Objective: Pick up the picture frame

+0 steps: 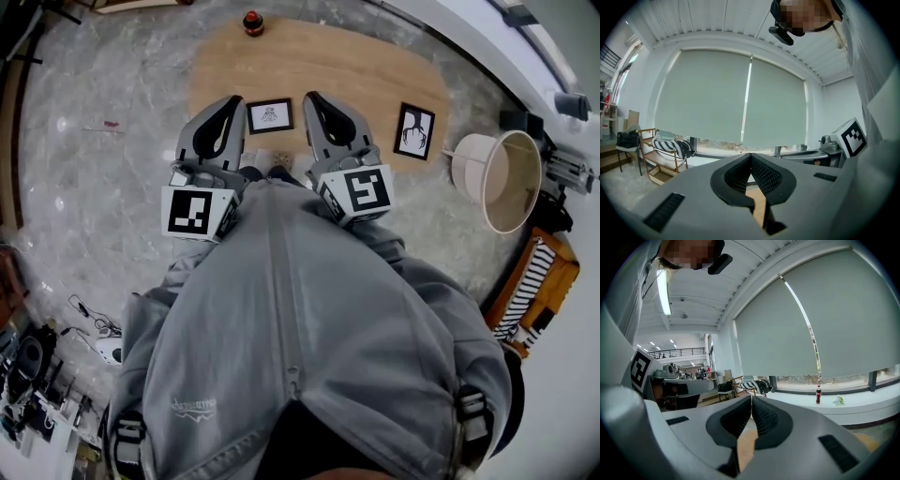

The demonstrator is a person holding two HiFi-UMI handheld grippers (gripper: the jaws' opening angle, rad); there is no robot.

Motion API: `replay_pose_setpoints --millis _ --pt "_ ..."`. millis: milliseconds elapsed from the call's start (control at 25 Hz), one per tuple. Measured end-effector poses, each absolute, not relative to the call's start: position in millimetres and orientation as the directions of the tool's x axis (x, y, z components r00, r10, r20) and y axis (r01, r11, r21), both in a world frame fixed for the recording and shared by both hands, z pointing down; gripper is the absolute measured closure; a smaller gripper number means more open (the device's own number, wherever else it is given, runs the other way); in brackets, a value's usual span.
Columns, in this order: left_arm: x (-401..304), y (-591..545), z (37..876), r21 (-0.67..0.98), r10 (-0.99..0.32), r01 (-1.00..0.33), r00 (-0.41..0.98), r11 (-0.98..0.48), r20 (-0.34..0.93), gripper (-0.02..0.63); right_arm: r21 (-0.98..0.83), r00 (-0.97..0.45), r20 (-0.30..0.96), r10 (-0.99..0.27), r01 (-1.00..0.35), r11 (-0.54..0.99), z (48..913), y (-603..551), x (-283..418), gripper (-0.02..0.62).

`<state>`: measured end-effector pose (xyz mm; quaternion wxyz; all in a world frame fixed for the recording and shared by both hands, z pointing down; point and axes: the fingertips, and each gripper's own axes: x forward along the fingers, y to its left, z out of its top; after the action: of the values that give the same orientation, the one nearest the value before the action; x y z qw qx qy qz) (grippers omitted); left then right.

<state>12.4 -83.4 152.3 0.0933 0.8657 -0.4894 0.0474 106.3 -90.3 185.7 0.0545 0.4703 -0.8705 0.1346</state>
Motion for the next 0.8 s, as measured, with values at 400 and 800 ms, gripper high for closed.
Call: replay_pose_setpoints --millis 400,800 --pt "4 -95 156 0.117 -0.808 -0.832 0.554 -0.542 0.199 0.588 -0.210 -0.538 0.237 -0.809 -0.841 0.498 189 -94 96 0.561" --pt "-8 -109 175 0.134 -0.764 -0.810 0.583 -0.570 0.277 0.588 -0.221 -0.489 0.255 -0.834 -0.869 0.442 196 -106 87 0.561"
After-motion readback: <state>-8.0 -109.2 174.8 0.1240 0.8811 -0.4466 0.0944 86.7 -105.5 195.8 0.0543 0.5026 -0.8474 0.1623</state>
